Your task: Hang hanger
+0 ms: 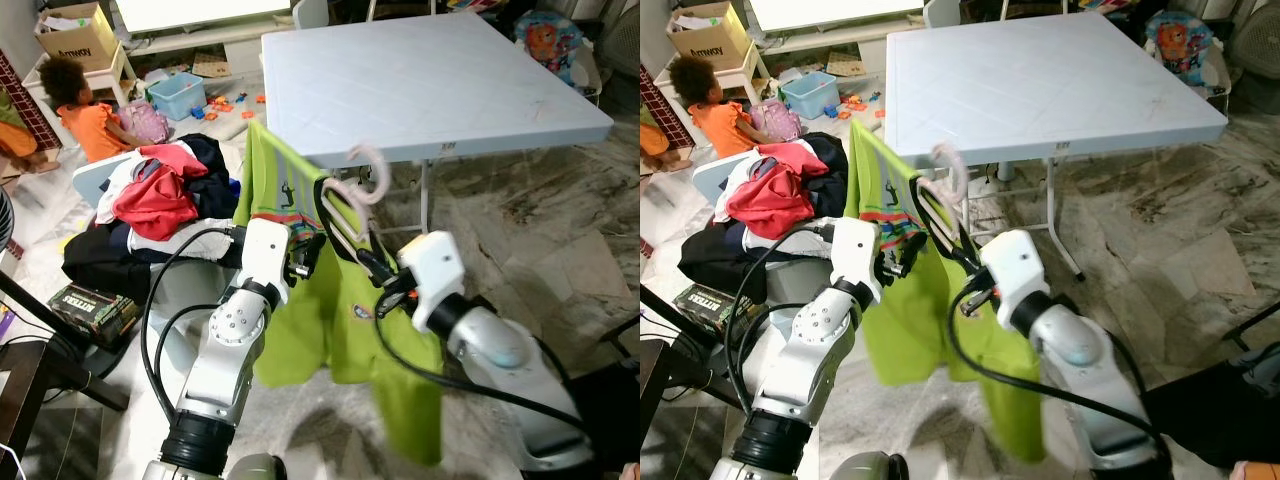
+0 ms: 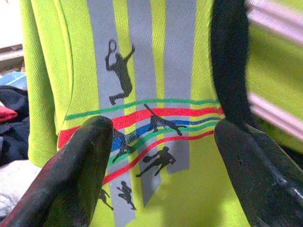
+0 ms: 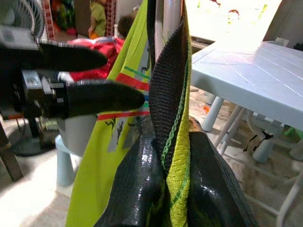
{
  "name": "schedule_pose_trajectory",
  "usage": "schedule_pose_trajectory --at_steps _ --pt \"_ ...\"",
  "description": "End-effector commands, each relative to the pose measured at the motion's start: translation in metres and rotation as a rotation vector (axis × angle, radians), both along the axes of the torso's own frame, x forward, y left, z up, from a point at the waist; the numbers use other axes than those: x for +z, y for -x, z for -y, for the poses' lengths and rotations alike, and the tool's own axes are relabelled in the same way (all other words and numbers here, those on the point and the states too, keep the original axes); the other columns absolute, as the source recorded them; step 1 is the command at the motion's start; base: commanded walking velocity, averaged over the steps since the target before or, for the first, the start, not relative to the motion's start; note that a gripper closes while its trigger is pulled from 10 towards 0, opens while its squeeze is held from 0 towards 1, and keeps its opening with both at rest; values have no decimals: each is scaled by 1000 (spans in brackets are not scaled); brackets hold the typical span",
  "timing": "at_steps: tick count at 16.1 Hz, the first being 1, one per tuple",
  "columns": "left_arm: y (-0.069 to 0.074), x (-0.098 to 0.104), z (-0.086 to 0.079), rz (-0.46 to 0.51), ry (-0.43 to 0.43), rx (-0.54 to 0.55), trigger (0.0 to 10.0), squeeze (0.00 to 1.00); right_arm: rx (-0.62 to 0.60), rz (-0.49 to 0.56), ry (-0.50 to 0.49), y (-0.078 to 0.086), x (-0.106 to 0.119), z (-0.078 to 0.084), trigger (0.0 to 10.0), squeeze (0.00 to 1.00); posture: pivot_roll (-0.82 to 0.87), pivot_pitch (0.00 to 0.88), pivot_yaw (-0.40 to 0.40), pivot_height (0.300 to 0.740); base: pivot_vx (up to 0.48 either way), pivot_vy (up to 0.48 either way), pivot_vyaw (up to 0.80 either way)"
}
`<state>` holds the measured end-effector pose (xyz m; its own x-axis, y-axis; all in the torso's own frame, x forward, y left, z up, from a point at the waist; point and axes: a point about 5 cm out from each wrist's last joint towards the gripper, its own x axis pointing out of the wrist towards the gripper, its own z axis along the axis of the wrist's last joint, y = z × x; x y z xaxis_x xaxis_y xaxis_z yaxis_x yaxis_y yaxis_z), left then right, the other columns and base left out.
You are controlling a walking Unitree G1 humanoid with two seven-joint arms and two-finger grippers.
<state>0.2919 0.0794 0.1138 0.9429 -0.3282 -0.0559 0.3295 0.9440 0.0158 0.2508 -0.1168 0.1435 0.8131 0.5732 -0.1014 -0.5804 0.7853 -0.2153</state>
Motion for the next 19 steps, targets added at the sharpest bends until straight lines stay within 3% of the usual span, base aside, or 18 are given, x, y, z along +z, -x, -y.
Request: schedule_pose_trajectory --at_steps 1,4,9,11,13,15,17,18,19 --pt "1 3 -2 12 5 2 10000 0 18 59 -31 -1 10 -8 10000 0 -74 5 39 740 0 0 0" --pt "-2 4 -3 16 8 10 10000 0 82 -9 -103 6 11 -14 10000 0 -76 6 39 740 0 0 0" --pt "-2 2 -5 12 0 19 10000 0 321 -119 -270 31 33 -19 10000 0 -81 7 37 740 0 0 0" --pt "-4 0 -8 9 -14 35 10000 0 392 -166 -292 40 36 -19 10000 0 -81 7 37 740 0 0 0" --pt "-5 0 -11 9 -23 48 10000 0 441 -211 -241 49 31 -14 10000 0 -78 5 36 740 0 0 0" --pt "-6 -1 -22 14 -47 71 10000 0 429 -287 -59 57 10 13 10000 0 -72 5 37 740 0 0 0" --pt "-7 -1 -28 12 -58 91 10000 0 375 -300 34 54 1 30 10000 0 -74 4 36 740 0 0 0" --pt "-7 -2 -30 10 -64 99 10000 0 270 -290 80 43 -3 43 10000 0 -75 2 36 740 0 0 0" --pt "-7 -3 -31 9 -64 100 10000 0 259 -289 81 42 -3 45 10000 0 -75 2 36 740 0 0 0"
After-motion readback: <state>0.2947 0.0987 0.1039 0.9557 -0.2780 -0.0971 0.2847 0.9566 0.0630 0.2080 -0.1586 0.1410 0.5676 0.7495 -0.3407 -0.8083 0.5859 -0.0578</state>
